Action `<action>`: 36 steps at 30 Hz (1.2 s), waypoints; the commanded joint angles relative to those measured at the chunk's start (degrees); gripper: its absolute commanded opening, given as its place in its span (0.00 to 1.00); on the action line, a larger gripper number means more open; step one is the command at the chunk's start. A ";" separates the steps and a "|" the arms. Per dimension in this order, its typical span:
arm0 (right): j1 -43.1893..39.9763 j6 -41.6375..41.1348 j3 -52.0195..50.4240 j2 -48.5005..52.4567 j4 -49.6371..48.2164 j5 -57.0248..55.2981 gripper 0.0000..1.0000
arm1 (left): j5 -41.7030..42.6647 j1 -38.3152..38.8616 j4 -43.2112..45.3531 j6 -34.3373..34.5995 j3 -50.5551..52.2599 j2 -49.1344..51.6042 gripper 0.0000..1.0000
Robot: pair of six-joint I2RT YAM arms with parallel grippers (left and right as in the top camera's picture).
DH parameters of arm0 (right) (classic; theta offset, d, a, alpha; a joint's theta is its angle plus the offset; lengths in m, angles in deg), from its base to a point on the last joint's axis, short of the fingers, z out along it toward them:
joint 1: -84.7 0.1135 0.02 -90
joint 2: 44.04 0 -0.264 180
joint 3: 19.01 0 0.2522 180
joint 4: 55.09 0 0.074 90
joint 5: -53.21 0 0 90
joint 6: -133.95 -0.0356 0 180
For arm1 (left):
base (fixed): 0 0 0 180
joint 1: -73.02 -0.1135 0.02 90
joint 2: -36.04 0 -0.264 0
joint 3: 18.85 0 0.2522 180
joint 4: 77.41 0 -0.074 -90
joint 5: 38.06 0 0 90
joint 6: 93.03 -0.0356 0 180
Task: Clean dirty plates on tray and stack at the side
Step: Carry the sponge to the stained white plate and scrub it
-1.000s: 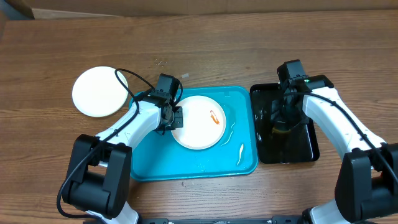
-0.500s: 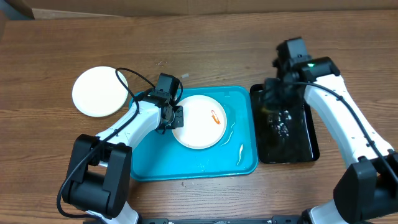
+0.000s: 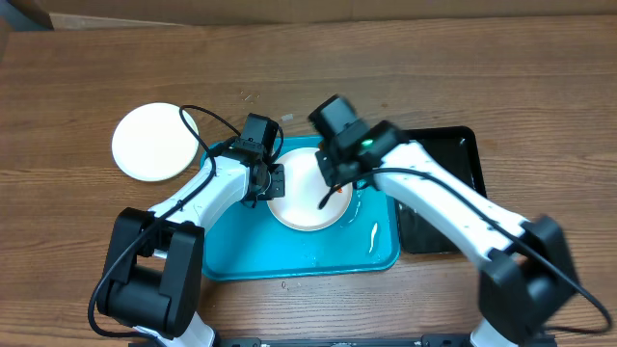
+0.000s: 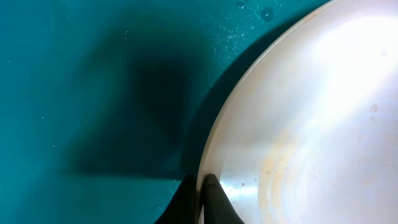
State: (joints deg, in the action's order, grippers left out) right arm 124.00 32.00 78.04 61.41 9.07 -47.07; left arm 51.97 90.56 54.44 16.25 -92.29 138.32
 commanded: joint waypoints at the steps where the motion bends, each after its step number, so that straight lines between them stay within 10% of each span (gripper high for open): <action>1: 0.92 0.07 1.64 2.80 -1.33 -9.20 0.04 | 0.02 0.11 -0.24 -1.11 -0.11 0.83 0.04; 15: 0.96 -0.50 1.42 11.34 -1.70 -3.19 0.15 | 0.02 0.11 -0.26 -1.11 -0.11 0.83 0.04; 36: 0.70 -2.84 0.44 15.17 2.10 12.28 0.04 | 1.03 0.11 -0.24 -1.14 -0.11 0.83 0.06</action>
State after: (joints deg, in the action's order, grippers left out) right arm 124.66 29.77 78.50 74.63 9.85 -43.55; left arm 52.54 90.56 54.33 16.23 -92.29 138.32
